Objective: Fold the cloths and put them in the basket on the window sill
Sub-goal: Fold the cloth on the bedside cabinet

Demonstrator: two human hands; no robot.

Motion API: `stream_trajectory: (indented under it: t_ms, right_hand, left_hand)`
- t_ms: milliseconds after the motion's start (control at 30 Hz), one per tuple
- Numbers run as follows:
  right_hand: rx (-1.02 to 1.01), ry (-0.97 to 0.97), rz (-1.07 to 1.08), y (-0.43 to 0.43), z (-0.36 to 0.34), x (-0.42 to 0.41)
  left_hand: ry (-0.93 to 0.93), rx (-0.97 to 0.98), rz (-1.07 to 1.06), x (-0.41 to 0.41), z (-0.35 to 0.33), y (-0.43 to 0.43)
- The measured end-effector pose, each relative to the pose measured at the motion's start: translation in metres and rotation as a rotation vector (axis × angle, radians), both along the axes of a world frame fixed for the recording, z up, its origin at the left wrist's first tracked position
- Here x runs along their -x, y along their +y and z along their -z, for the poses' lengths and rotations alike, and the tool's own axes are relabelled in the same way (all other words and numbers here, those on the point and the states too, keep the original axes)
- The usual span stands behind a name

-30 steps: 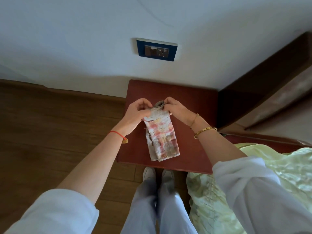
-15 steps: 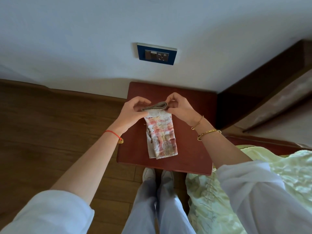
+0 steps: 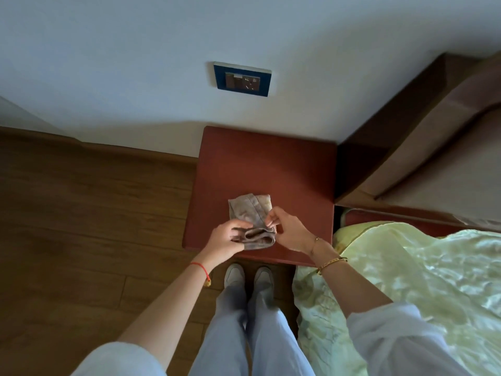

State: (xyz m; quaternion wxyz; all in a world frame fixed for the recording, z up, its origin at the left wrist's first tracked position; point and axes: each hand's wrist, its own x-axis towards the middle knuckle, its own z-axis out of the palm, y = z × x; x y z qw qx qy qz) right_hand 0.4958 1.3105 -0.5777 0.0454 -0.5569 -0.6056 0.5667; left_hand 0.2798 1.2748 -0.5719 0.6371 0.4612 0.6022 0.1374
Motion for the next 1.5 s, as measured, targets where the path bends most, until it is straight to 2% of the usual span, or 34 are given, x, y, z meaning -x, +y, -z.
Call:
stream_trajectory:
  t_ms: [100,233,300,367,500,667,767,900,1167,1367,1500]
  right_hand:
    - [0.013,0.006,0.083,-0.014,0.008,-0.004]
    - [-0.219,-0.076,0.21,-0.004,0.012,0.001]
    - [-0.285,-0.155,0.26,0.009,0.014,0.005]
    - [-0.263,-0.217,0.252,0.02,0.018,0.01]
    - [-0.128,-0.303,0.344,0.035,0.03,0.024]
    - [0.032,-0.259,0.456,0.046,0.037,0.036]
    - [0.092,-0.207,0.525,0.048,0.025,0.034]
    - [0.091,-0.085,0.546,0.048,-0.012,0.025]
    - [-0.092,0.105,0.607,0.049,-0.128,0.011]
    - [-0.241,0.128,0.647,0.034,-0.225,-0.003]
    - [-0.35,0.159,0.741,0.009,-0.282,-0.01]
  left_hand:
    - [0.041,-0.048,-0.067,-0.006,0.01,-0.017]
    - [0.254,-0.283,-0.253,-0.007,0.016,-0.006]
    - [0.355,-0.327,-0.249,-0.004,0.02,0.009]
    - [0.43,-0.285,-0.194,-0.003,0.026,0.025]
    - [0.456,-0.121,-0.198,-0.006,0.035,0.05]
    - [0.436,0.023,-0.183,-0.008,0.031,0.063]
    - [0.451,0.023,-0.235,-0.005,0.019,0.063]
    - [0.347,0.0,-0.282,0.0,-0.014,0.06]
    - [0.217,-0.234,-0.131,-0.002,-0.147,0.078]
    - [0.128,-0.411,0.0,-0.006,-0.25,0.086]
    - [0.063,-0.491,0.08,-0.014,-0.294,0.079]
